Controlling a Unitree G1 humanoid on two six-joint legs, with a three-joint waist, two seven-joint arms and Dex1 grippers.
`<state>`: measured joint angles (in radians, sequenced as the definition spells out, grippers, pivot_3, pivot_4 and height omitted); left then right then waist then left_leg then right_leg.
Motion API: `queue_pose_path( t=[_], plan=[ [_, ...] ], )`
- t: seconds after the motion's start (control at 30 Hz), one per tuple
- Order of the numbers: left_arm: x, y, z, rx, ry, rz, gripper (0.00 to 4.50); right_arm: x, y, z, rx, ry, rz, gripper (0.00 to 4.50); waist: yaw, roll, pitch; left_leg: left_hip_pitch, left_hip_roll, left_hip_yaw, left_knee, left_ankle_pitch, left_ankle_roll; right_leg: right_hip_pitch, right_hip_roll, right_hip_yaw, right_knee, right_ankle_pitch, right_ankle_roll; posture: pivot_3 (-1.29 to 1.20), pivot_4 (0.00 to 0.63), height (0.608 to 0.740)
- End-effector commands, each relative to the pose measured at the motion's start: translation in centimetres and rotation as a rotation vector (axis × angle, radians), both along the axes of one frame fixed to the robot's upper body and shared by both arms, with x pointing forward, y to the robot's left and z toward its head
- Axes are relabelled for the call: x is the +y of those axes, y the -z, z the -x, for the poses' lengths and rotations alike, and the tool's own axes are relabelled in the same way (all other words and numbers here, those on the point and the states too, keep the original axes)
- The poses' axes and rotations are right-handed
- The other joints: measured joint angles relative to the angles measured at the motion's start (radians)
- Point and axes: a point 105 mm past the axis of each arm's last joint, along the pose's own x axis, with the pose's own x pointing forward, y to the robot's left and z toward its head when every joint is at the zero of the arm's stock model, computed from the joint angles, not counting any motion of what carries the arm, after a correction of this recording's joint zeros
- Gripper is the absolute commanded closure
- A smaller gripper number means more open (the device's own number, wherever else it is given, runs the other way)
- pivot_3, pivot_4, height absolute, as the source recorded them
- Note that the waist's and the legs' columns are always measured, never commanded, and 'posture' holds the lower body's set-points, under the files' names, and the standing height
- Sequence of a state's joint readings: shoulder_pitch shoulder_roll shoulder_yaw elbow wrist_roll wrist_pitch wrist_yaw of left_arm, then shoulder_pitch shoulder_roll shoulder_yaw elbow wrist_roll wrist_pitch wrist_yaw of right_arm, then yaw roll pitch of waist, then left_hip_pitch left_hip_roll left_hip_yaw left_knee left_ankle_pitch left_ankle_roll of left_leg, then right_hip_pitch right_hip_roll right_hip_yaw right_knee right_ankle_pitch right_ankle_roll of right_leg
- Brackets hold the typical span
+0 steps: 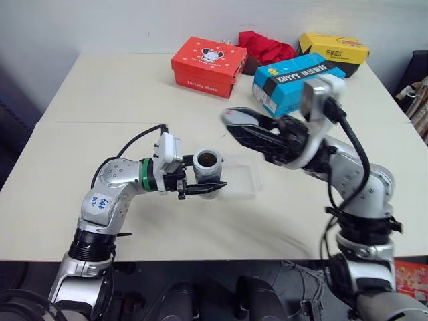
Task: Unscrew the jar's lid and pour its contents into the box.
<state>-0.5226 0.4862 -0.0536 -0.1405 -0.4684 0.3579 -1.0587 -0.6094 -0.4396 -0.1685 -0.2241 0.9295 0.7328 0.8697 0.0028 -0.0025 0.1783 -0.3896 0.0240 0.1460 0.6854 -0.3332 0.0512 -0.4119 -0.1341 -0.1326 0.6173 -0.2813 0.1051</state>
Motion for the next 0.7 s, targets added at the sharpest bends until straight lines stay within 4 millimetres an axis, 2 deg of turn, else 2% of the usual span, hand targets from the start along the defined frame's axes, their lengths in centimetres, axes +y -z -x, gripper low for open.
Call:
queue_pose_path(
  t=[0.03, 0.2, 0.27, 0.4, 0.43, 0.5, 0.63, 0.7],
  plan=[
    [1.1, -1.3, -0.3, -0.055, -0.035, 0.021, 2.14, -8.1, 3.5, -2.6, -0.158, 0.398, 0.142, 1.94, -0.001, -0.001, 0.000, 0.000, -0.001, 0.000, 0.000, 0.000, 0.000, 0.000, 0.000, 0.000, -0.001, 0.000, 0.000, 0.00, 0.150, 0.740],
    [2.0, -1.8, -1.6, -0.054, -0.087, 0.020, 2.14, -17.6, 10.7, -3.6, -0.096, 0.716, 0.320, 1.94, -0.007, -0.001, 0.000, 0.001, -0.001, 0.004, -0.002, 0.001, 0.001, 0.000, 0.001, 0.000, -0.003, 0.001, 0.002, 0.00, 0.150, 0.740],
    [2.1, -2.1, -2.3, -0.045, -0.113, 0.030, 2.14, -20.3, 13.2, -3.8, -0.040, 0.823, 0.356, 1.94, -0.010, -0.001, 0.001, 0.002, 0.000, 0.006, -0.002, 0.002, 0.001, 0.001, 0.002, 0.001, -0.003, 0.001, 0.002, 0.00, 0.150, 0.740],
    [2.1, -2.8, -3.5, 0.000, -0.151, 0.042, 2.14, -22.7, 16.0, -3.9, 0.069, 0.930, 0.340, 1.94, -0.017, -0.001, 0.001, 0.004, 0.001, 0.006, -0.002, 0.005, -0.001, 0.001, 0.003, 0.002, -0.001, 0.001, 0.002, 0.00, 0.150, 0.740],
    [2.0, -2.9, -3.7, -0.004, -0.155, 0.035, 2.14, -23.0, 16.3, -3.9, 0.092, 0.944, 0.323, 1.94, -0.020, -0.001, 0.001, 0.004, 0.001, 0.005, -0.002, 0.006, -0.002, 0.001, 0.003, 0.002, 0.000, 0.001, 0.002, 0.00, 0.150, 0.740],
    [1.9, -3.1, -4.1, -0.014, -0.166, 0.015, 2.14, -23.5, 16.2, -4.1, 0.114, 0.991, 0.253, 1.21, -0.027, -0.001, 0.001, 0.004, 0.002, 0.005, -0.002, 0.007, -0.002, 0.001, 0.002, 0.003, 0.001, 0.001, 0.002, 0.00, 0.150, 0.740],
    [1.2, -3.4, -4.7, -0.041, -0.169, -0.017, 2.14, -23.6, 15.6, -3.2, 0.101, 0.968, 0.255, 0.04, -0.029, -0.001, 0.001, 0.005, 0.002, 0.004, -0.002, 0.007, -0.003, 0.002, 0.002, 0.004, 0.002, 0.001, 0.002, 0.00, 0.150, 0.740],
    [0.7, -3.7, -5.2, -0.063, -0.180, -0.043, 2.14, -24.0, 14.0, -2.3, 0.065, 0.967, 0.248, 0.04, -0.025, -0.001, 0.001, 0.004, 0.002, 0.003, -0.002, 0.007, -0.003, 0.001, 0.002, 0.006, 0.001, 0.001, 0.001, 0.00, 0.150, 0.740]
  ],
)
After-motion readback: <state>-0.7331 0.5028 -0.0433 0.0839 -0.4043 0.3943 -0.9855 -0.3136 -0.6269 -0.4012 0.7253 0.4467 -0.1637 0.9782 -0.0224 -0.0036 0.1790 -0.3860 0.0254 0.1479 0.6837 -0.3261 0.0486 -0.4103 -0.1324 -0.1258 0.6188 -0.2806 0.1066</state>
